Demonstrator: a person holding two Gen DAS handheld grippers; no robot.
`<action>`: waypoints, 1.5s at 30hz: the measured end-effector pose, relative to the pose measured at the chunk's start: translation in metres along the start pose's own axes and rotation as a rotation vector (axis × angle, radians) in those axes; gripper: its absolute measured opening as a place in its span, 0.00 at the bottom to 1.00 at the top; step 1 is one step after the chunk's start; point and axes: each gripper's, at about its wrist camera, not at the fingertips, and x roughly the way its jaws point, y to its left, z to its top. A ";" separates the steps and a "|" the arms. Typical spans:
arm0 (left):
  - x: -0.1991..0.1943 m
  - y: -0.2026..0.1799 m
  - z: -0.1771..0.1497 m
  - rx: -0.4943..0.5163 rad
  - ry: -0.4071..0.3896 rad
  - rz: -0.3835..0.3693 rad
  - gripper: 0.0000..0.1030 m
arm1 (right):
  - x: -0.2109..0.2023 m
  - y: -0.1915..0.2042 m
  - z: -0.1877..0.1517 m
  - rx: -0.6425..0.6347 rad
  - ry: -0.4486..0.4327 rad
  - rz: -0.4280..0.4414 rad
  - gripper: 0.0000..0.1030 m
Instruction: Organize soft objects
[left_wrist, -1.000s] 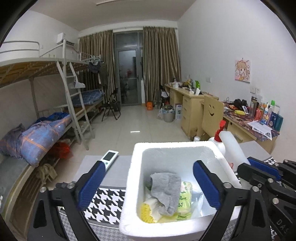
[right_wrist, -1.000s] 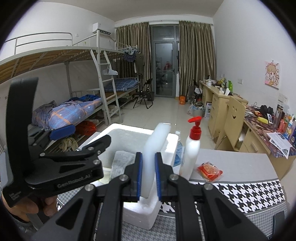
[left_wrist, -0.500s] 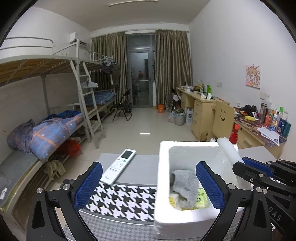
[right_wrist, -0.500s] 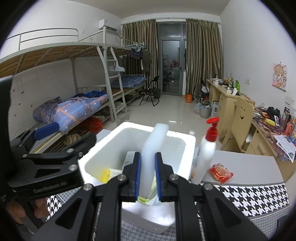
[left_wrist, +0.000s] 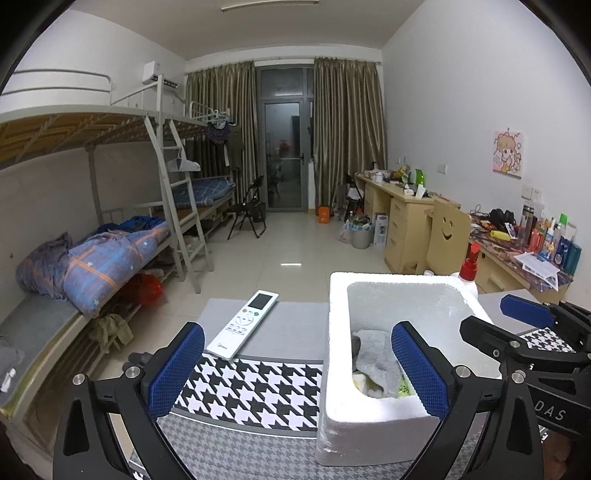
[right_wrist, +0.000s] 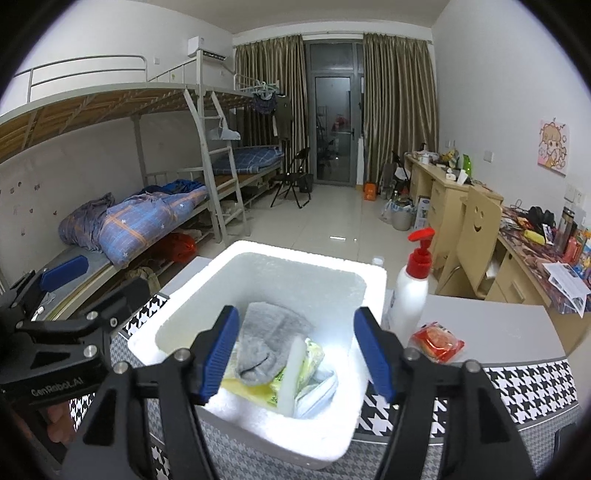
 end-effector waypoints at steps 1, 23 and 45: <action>-0.001 0.000 0.000 -0.001 -0.002 -0.002 0.99 | -0.002 0.000 0.000 0.000 -0.002 0.002 0.67; -0.074 -0.012 -0.019 -0.006 -0.059 -0.049 0.99 | -0.081 0.010 -0.026 -0.008 -0.133 -0.012 0.93; -0.152 -0.017 -0.059 -0.026 -0.159 -0.056 0.99 | -0.157 0.019 -0.070 -0.042 -0.256 -0.009 0.93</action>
